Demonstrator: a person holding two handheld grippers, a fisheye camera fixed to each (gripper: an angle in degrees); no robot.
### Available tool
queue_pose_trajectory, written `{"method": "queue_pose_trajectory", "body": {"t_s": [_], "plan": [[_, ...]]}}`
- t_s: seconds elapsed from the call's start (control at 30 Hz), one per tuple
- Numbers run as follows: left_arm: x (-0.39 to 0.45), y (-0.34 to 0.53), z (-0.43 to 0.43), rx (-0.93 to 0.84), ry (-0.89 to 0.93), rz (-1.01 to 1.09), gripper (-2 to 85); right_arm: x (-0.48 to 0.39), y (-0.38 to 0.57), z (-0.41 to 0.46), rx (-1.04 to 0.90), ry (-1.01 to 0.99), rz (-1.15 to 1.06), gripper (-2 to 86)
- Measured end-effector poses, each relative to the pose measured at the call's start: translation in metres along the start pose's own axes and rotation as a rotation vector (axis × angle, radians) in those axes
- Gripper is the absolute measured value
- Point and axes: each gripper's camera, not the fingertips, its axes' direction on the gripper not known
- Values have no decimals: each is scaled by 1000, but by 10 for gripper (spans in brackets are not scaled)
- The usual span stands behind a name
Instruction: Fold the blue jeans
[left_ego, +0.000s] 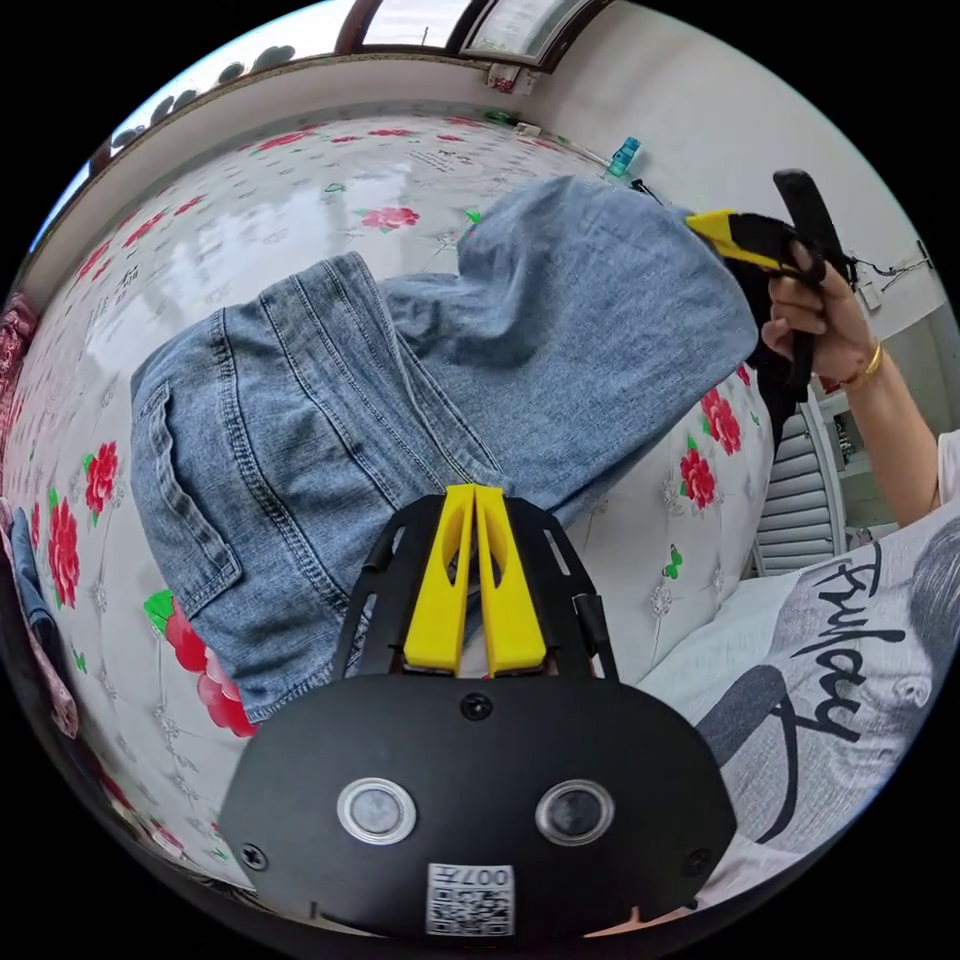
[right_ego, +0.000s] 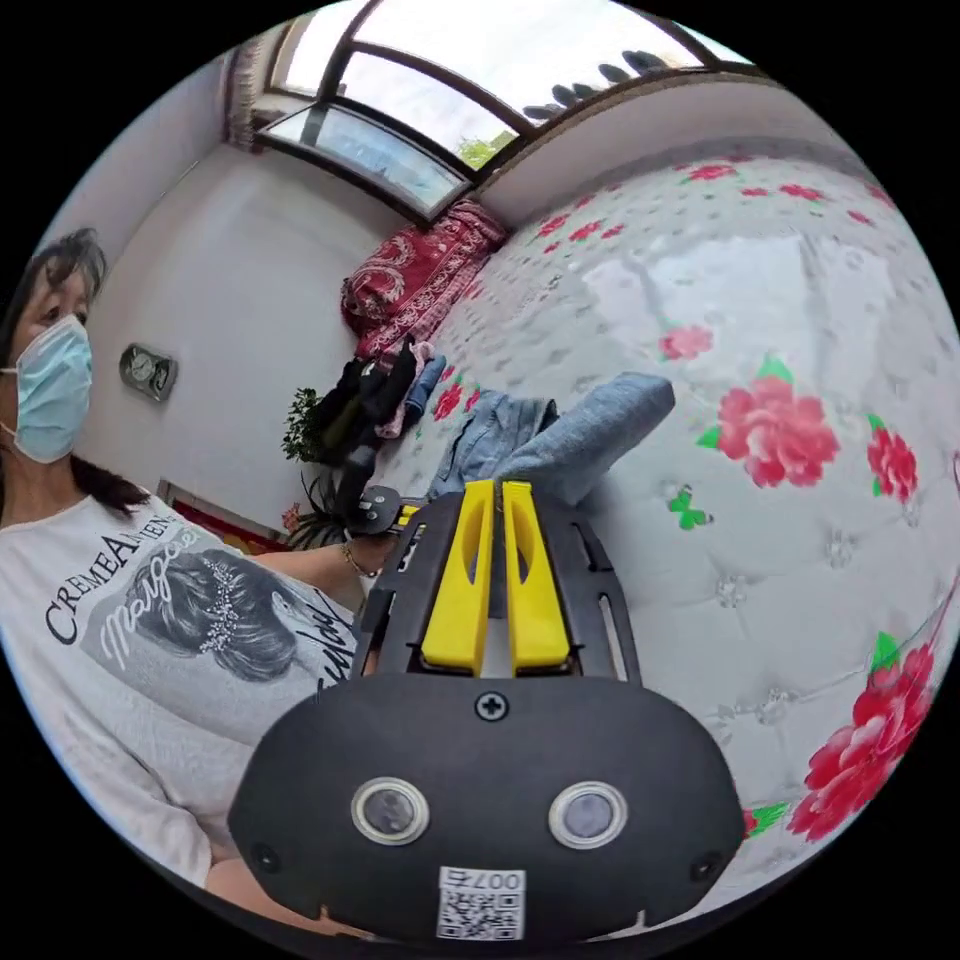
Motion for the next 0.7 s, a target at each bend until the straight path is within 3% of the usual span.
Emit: {"method": "queue_pose_trajectory", "body": {"t_s": [0.17,0.3,0.53,0.7], "plan": [[-17,18,-16,83,74,-90,-10,-117,-80,91,-163,24,-342,-2],[-27,45,-32,112,105,-171,-10,-161,-113,193,-333,36,-482,-2],[-54,126,-82,145,15,-357,-10,-144,-115,390,-669,196,-526,0],[-83,99,-124,266,29,-320,-10,-132,-125,392,-683,38,-488,8]]}}
